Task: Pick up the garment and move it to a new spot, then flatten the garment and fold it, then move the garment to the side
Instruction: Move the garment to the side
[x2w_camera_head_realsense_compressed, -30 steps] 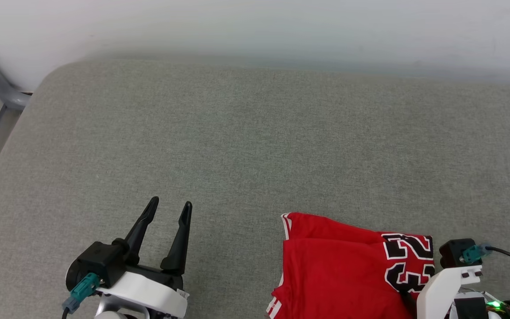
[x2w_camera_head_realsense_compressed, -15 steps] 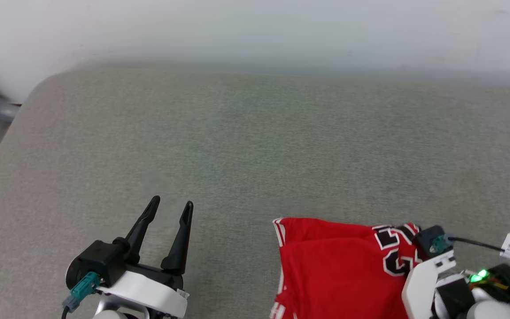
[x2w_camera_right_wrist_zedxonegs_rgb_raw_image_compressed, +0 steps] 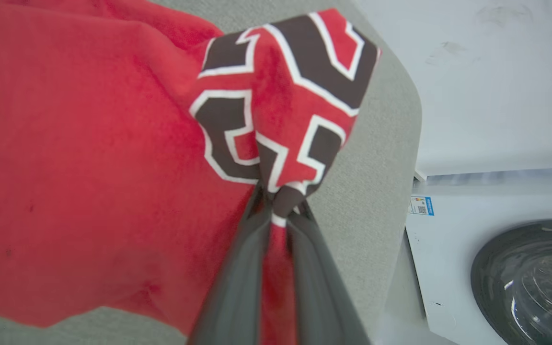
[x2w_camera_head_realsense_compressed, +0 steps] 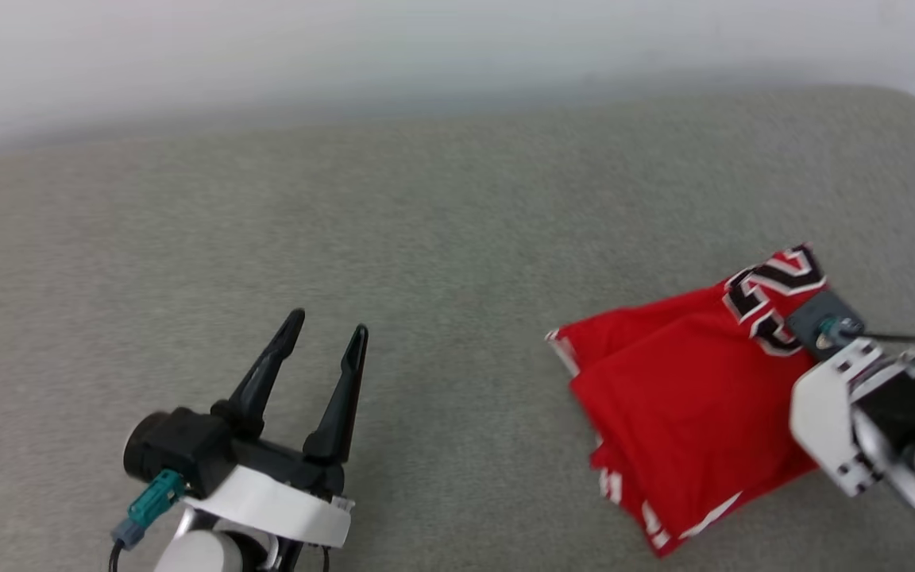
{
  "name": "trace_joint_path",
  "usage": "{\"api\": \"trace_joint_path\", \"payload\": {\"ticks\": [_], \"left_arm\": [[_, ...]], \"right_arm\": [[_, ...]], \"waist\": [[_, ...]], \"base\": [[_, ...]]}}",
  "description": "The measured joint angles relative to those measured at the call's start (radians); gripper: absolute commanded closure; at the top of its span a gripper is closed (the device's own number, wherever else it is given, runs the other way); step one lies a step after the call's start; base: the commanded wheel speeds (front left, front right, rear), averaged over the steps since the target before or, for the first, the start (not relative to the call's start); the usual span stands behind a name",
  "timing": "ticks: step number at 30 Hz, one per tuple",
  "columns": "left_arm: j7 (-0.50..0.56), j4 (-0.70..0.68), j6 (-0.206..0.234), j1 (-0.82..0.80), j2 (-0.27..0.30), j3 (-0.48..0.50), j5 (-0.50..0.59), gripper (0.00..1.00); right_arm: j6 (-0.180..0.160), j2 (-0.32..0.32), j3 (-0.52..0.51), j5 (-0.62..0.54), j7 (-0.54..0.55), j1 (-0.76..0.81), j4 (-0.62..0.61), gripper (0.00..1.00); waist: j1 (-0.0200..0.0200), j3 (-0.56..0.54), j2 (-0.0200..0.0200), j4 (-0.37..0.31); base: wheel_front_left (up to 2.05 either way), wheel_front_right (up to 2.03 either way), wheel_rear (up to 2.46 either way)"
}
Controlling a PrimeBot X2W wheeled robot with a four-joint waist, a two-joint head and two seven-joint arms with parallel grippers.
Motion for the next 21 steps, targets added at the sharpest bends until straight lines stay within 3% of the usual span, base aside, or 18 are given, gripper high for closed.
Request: {"api": "trace_joint_path", "payload": {"ticks": [2, 4, 5, 13, 21], "left_arm": [[0.0, -0.038, 0.0, -0.039, 0.02, -0.022, 0.01, 0.0], [0.0, -0.052, 0.0, -0.056, 0.036, -0.03, 0.017, 0.0], [0.014, -0.094, 0.0, -0.098, 0.074, -0.045, 0.026, 0.0], [0.091, -0.238, 0.0, -0.176, 0.132, -0.058, 0.038, 0.0], [0.15, -0.348, 0.001, -0.207, 0.159, -0.066, 0.045, 0.0]], "right_arm": [[0.0, -0.076, -0.013, -0.003, -0.01, -0.067, 0.017, 1.0], [0.0, -0.087, -0.045, -0.006, -0.024, -0.084, 0.027, 1.0], [0.0, -0.116, -0.124, -0.02, -0.07, -0.107, 0.094, 1.0], [0.0, -0.129, -0.309, -0.085, -0.203, -0.173, 0.285, 1.0], [0.0, -0.083, -0.466, -0.16, -0.31, -0.225, 0.442, 1.0]], "waist": [[0.0, 0.057, 0.0, -0.049], [0.0, 0.088, 0.0, -0.074], [0.0001, 0.158, 0.0, -0.119], [0.0002, 0.304, 0.0, -0.175], [0.0002, 0.408, 0.0, -0.17]], "base": [[0.0, 0.0, 0.0], [0.0, 0.0, 0.0], [0.0, 0.0, 0.0], [0.0, 0.0, 0.0], [0.0, 0.0, 0.0]]}}
